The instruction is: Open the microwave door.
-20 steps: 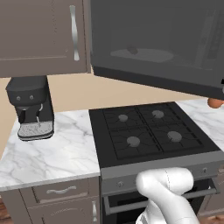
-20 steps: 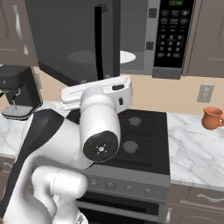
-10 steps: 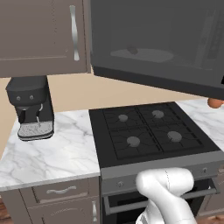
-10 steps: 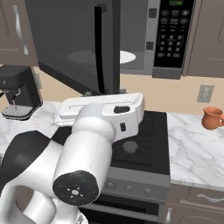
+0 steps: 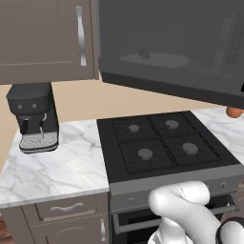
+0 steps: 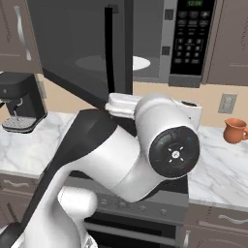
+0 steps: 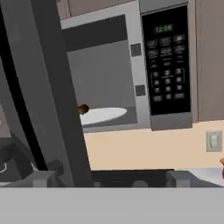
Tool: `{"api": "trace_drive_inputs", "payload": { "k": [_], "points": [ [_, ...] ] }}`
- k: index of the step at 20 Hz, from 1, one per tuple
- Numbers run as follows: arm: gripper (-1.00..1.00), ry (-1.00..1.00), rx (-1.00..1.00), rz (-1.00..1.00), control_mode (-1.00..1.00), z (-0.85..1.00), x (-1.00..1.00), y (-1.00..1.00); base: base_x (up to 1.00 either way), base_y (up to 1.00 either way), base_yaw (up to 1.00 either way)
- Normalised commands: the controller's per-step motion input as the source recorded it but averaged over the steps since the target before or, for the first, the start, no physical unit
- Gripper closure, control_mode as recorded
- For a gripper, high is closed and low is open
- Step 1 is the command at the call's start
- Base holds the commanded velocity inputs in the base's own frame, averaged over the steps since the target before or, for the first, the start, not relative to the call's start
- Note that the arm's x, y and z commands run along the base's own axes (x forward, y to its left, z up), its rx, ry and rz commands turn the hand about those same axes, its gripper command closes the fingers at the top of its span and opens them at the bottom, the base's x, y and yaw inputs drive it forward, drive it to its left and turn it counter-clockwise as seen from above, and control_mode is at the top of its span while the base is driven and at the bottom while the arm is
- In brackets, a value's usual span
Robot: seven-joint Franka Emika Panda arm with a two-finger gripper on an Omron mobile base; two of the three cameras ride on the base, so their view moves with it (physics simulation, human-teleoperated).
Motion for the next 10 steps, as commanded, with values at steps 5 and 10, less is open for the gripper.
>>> {"api": "trace_drive_inputs", "payload": {
  "k": [5,10],
  "points": [
    [-1.0,0.21,0.26,0.06,-1.0,-0.23,0.02,0.12,0.0,0.0,0.0],
    [-1.0,0.12,0.32,0.0,-1.0,-0.53,0.23,0.03,0.0,0.0,0.0]
  ]
}}
